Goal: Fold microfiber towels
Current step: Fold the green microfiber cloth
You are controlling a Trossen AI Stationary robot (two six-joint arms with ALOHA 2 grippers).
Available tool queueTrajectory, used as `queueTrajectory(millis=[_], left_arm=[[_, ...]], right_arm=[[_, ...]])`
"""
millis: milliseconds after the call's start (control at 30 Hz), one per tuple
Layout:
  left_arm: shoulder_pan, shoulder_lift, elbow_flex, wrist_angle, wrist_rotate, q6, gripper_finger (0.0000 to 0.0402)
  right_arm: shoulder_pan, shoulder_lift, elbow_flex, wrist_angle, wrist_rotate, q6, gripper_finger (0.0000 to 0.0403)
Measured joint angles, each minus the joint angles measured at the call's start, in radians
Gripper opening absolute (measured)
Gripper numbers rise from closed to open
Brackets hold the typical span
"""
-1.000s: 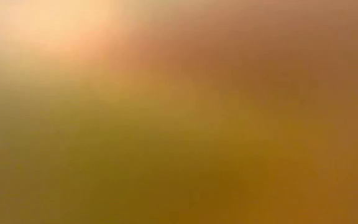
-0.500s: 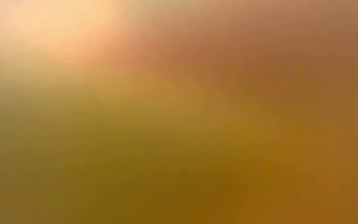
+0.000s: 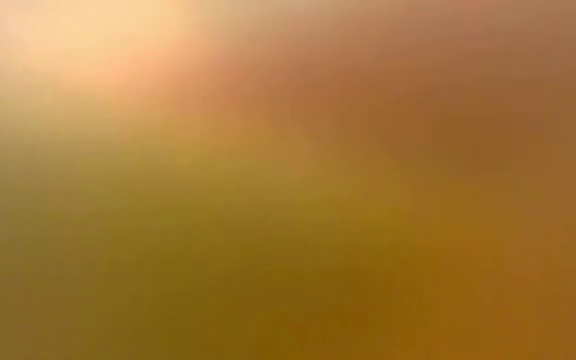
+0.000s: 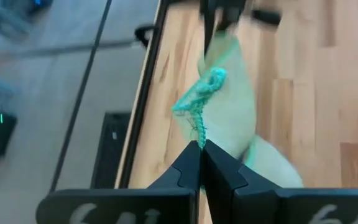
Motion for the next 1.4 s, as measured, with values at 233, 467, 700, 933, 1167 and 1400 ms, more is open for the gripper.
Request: queueTrajectory(millis=[233,467,700,933,1167,1400], left_arm=[[0.061,0.055,-0.072,-0.009,-0.027,-0.049,0.0000],[0.147,0.091,-0.159,0.011,-0.226,-0.049,0.0000],[0.275,0.103,-0.165,0.107,-0.315,-0.057,0.0000],[0.285,0.104,-0.165,0.153,-0.337,-0.012,0.0000],[0.208,0.115,-0.255,0.051,-0.124,-0.102,0.0000],[0.111,0.118,-0.468,0.078,-0.043,-0.253,0.0000]], right_arm=[[-0.046,-0.203,0.000,-0.121,0.127,0.000,0.0002],[-0.091,-0.320,0.000,-0.067,0.208,-0.005,0.0001],[-0.181,-0.345,0.000,0.046,0.289,-0.012,0.0001],[-0.161,-0.356,0.000,-0.013,0.289,0.014,0.0001],[-0.039,-0.349,0.000,-0.240,0.285,0.191,0.0002],[0.072,-0.291,0.000,-0.477,0.255,0.398,0.0003]])
